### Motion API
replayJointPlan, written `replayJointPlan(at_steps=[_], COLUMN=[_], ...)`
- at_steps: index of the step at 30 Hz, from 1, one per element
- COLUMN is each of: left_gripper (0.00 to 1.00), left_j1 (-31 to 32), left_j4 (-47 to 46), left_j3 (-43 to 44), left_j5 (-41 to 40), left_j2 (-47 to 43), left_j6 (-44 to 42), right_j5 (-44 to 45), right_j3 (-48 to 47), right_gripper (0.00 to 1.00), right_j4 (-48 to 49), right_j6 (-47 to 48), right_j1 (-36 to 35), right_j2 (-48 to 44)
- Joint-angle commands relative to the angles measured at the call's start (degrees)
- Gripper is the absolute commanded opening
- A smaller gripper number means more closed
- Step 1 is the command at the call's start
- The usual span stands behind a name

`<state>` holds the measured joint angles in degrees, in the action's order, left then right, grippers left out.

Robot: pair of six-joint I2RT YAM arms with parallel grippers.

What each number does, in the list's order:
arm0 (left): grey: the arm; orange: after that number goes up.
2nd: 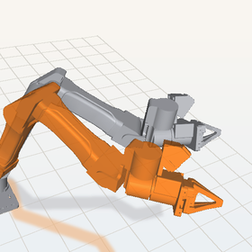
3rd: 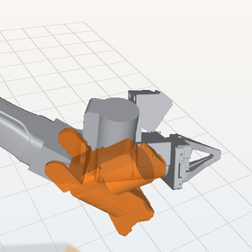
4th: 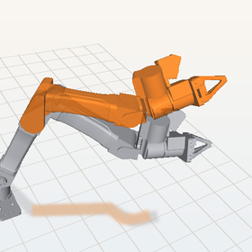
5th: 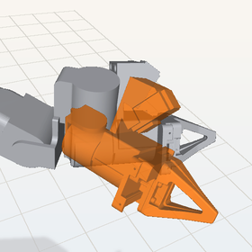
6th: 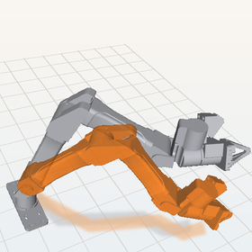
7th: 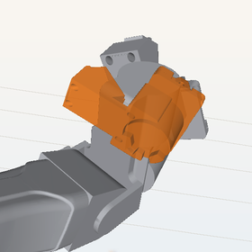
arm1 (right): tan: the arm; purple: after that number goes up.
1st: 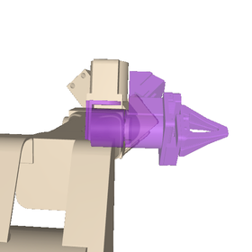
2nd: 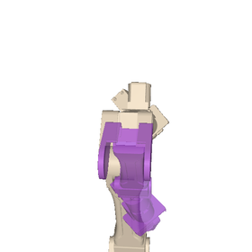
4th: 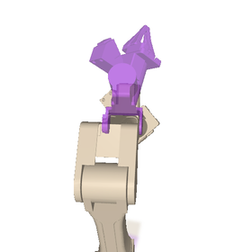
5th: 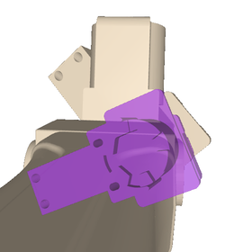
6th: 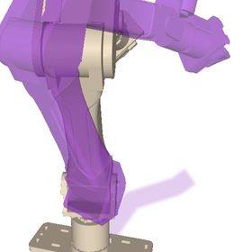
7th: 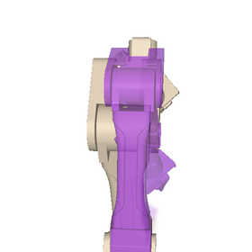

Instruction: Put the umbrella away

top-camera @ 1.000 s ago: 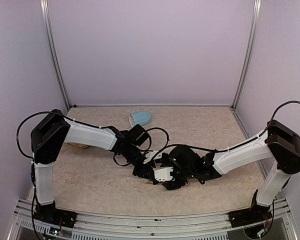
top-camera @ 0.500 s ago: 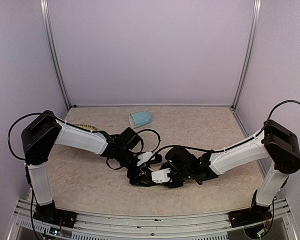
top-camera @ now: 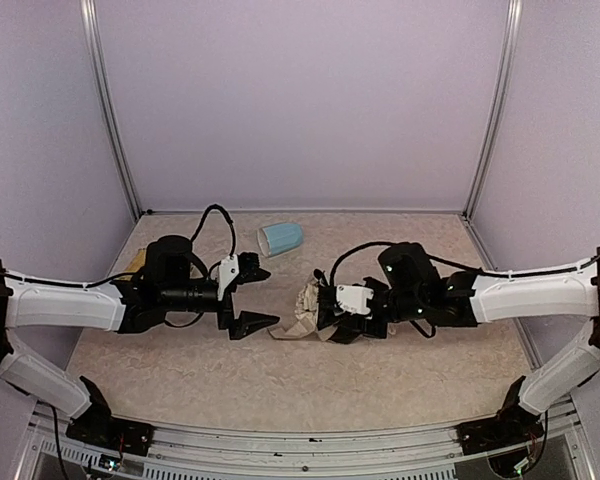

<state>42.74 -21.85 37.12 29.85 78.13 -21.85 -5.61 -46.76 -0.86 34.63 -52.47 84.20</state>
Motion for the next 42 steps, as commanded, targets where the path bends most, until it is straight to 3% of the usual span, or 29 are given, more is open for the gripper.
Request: replayJointPlan(at_steps=[1,5,8,10,13,18,22,26,29,34,42], left_gripper=[0.99,0.99,0.98,0.97,0.97,0.99,0.99,0.99,0.90,0.87,0.92], left_j1=[-0.5,-0.4,1.0,3.3,6.1,13.3,13.1,9.5,10.8,15.5,16.6], left_j4=[-6.9,-9.4,-17.6,-20.1,-20.6,-17.5,-21.2,-26.5,-25.9,-29.9,-51.8], left_j3=[-0.3,-0.3,-1.1,-0.6,0.3,-1.2,-3.0,-4.4,-1.6,1.2,2.6], left_j5=[9.2,14.7,19.0,17.2,9.5,-18.1,-26.3,-2.4,7.2,9.2,0.5], left_j2=[1.2,3.2,4.4,5.3,5.3,-4.0,-11.0,-10.0,-5.8,2.8,15.9], left_j6=[4.6,6.7,10.5,10.3,9.3,-1.7,5.9,9.4,12.4,13.8,19.5], right_j5=[-13.9,-18.3,-21.1,-22.6,-25.6,-31.0,-37.2,-38.6,-37.2,-34.9,-35.4], right_j3=[-1.7,-1.4,-1.8,-2.9,-4.4,-9.3,-15.3,-17.8,-19.5,-21.2,-21.5], right_gripper=[0.00,0.00,0.00,0.00,0.00,0.00,0.00,0.00,0.00,0.00,0.00], right_j4=[2.8,3.8,4.4,3.9,3.9,0.2,-5.0,-6.1,-5.8,-5.0,-4.9], right_j6=[-4.8,-4.1,-3.9,-4.2,-4.3,-0.8,2.0,3.0,3.4,4.3,5.0], right_j1=[5.1,7.5,8.3,8.9,9.6,10.3,10.7,10.8,10.7,10.7,10.7], right_j2=[-9.1,-14.8,-16.7,-17.0,-17.7,-19.2,-20.1,-20.4,-20.7,-20.5,-20.4])
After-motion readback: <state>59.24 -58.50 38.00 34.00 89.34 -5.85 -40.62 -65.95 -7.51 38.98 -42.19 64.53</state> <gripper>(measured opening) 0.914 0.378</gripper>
